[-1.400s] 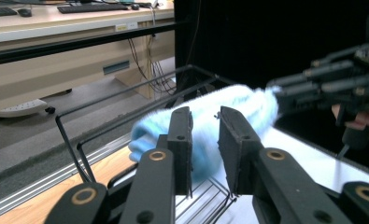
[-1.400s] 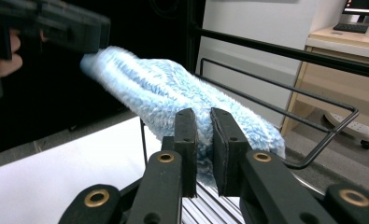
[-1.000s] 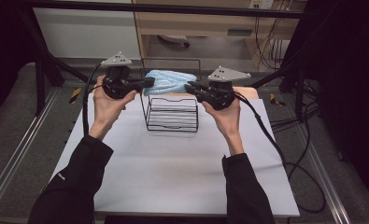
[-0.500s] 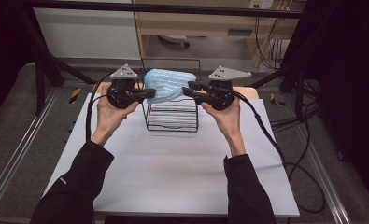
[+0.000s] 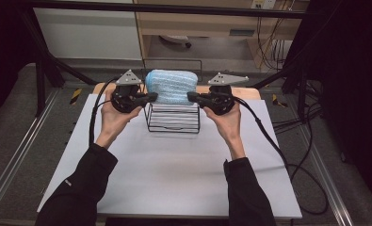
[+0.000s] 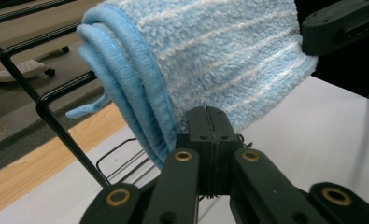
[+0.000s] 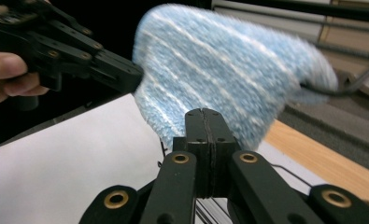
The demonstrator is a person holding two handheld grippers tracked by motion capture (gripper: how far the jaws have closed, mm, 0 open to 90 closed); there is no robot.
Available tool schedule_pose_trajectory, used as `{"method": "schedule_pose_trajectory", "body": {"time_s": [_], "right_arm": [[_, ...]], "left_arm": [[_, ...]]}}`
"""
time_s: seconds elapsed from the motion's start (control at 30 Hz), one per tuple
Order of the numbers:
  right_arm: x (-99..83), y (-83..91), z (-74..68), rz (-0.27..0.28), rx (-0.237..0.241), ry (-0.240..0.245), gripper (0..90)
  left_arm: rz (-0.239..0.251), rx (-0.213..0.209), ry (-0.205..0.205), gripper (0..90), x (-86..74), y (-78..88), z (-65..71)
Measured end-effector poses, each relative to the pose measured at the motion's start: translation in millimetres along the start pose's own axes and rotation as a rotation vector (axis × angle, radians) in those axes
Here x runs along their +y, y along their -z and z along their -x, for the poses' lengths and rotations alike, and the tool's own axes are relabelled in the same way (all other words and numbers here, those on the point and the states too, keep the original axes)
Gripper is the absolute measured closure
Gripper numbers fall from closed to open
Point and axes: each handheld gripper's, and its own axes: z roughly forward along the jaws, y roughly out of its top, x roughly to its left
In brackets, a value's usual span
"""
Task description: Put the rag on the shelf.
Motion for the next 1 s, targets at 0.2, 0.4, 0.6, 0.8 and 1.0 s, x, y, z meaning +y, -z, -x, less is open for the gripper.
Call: {"method": "schedule_pose_trajectory", "body": {"time_s": [0.2, 0.4, 0.6, 0.8, 1.0], "right_arm": [[-14.5, -8.9, 8.1, -0.006, -0.034, -0.019, 90.0], [-20.4, -19.0, 12.6, 0.005, -0.075, -0.009, 90.0], [-21.6, -22.4, 12.3, 0.013, -0.088, -0.001, 88.5], [-19.7, -13.6, 7.1, 0.036, -0.067, 0.005, 80.7], [-14.7, 1.5, 3.9, 0.072, -0.049, -0.012, 71.7]], "left_arm": [[0.006, 0.012, 0.011, 90.0, -3.7, -6.9, -2.4], [0.016, 0.029, 0.026, 90.0, -6.9, -14.4, -5.5], [0.032, 0.023, 0.041, 90.0, -9.7, -14.4, -8.0], [0.054, 0.01, 0.051, 83.0, -9.0, -1.0, -6.4], [0.06, 0.012, 0.056, 71.4, -4.6, 12.2, -3.5]]}}
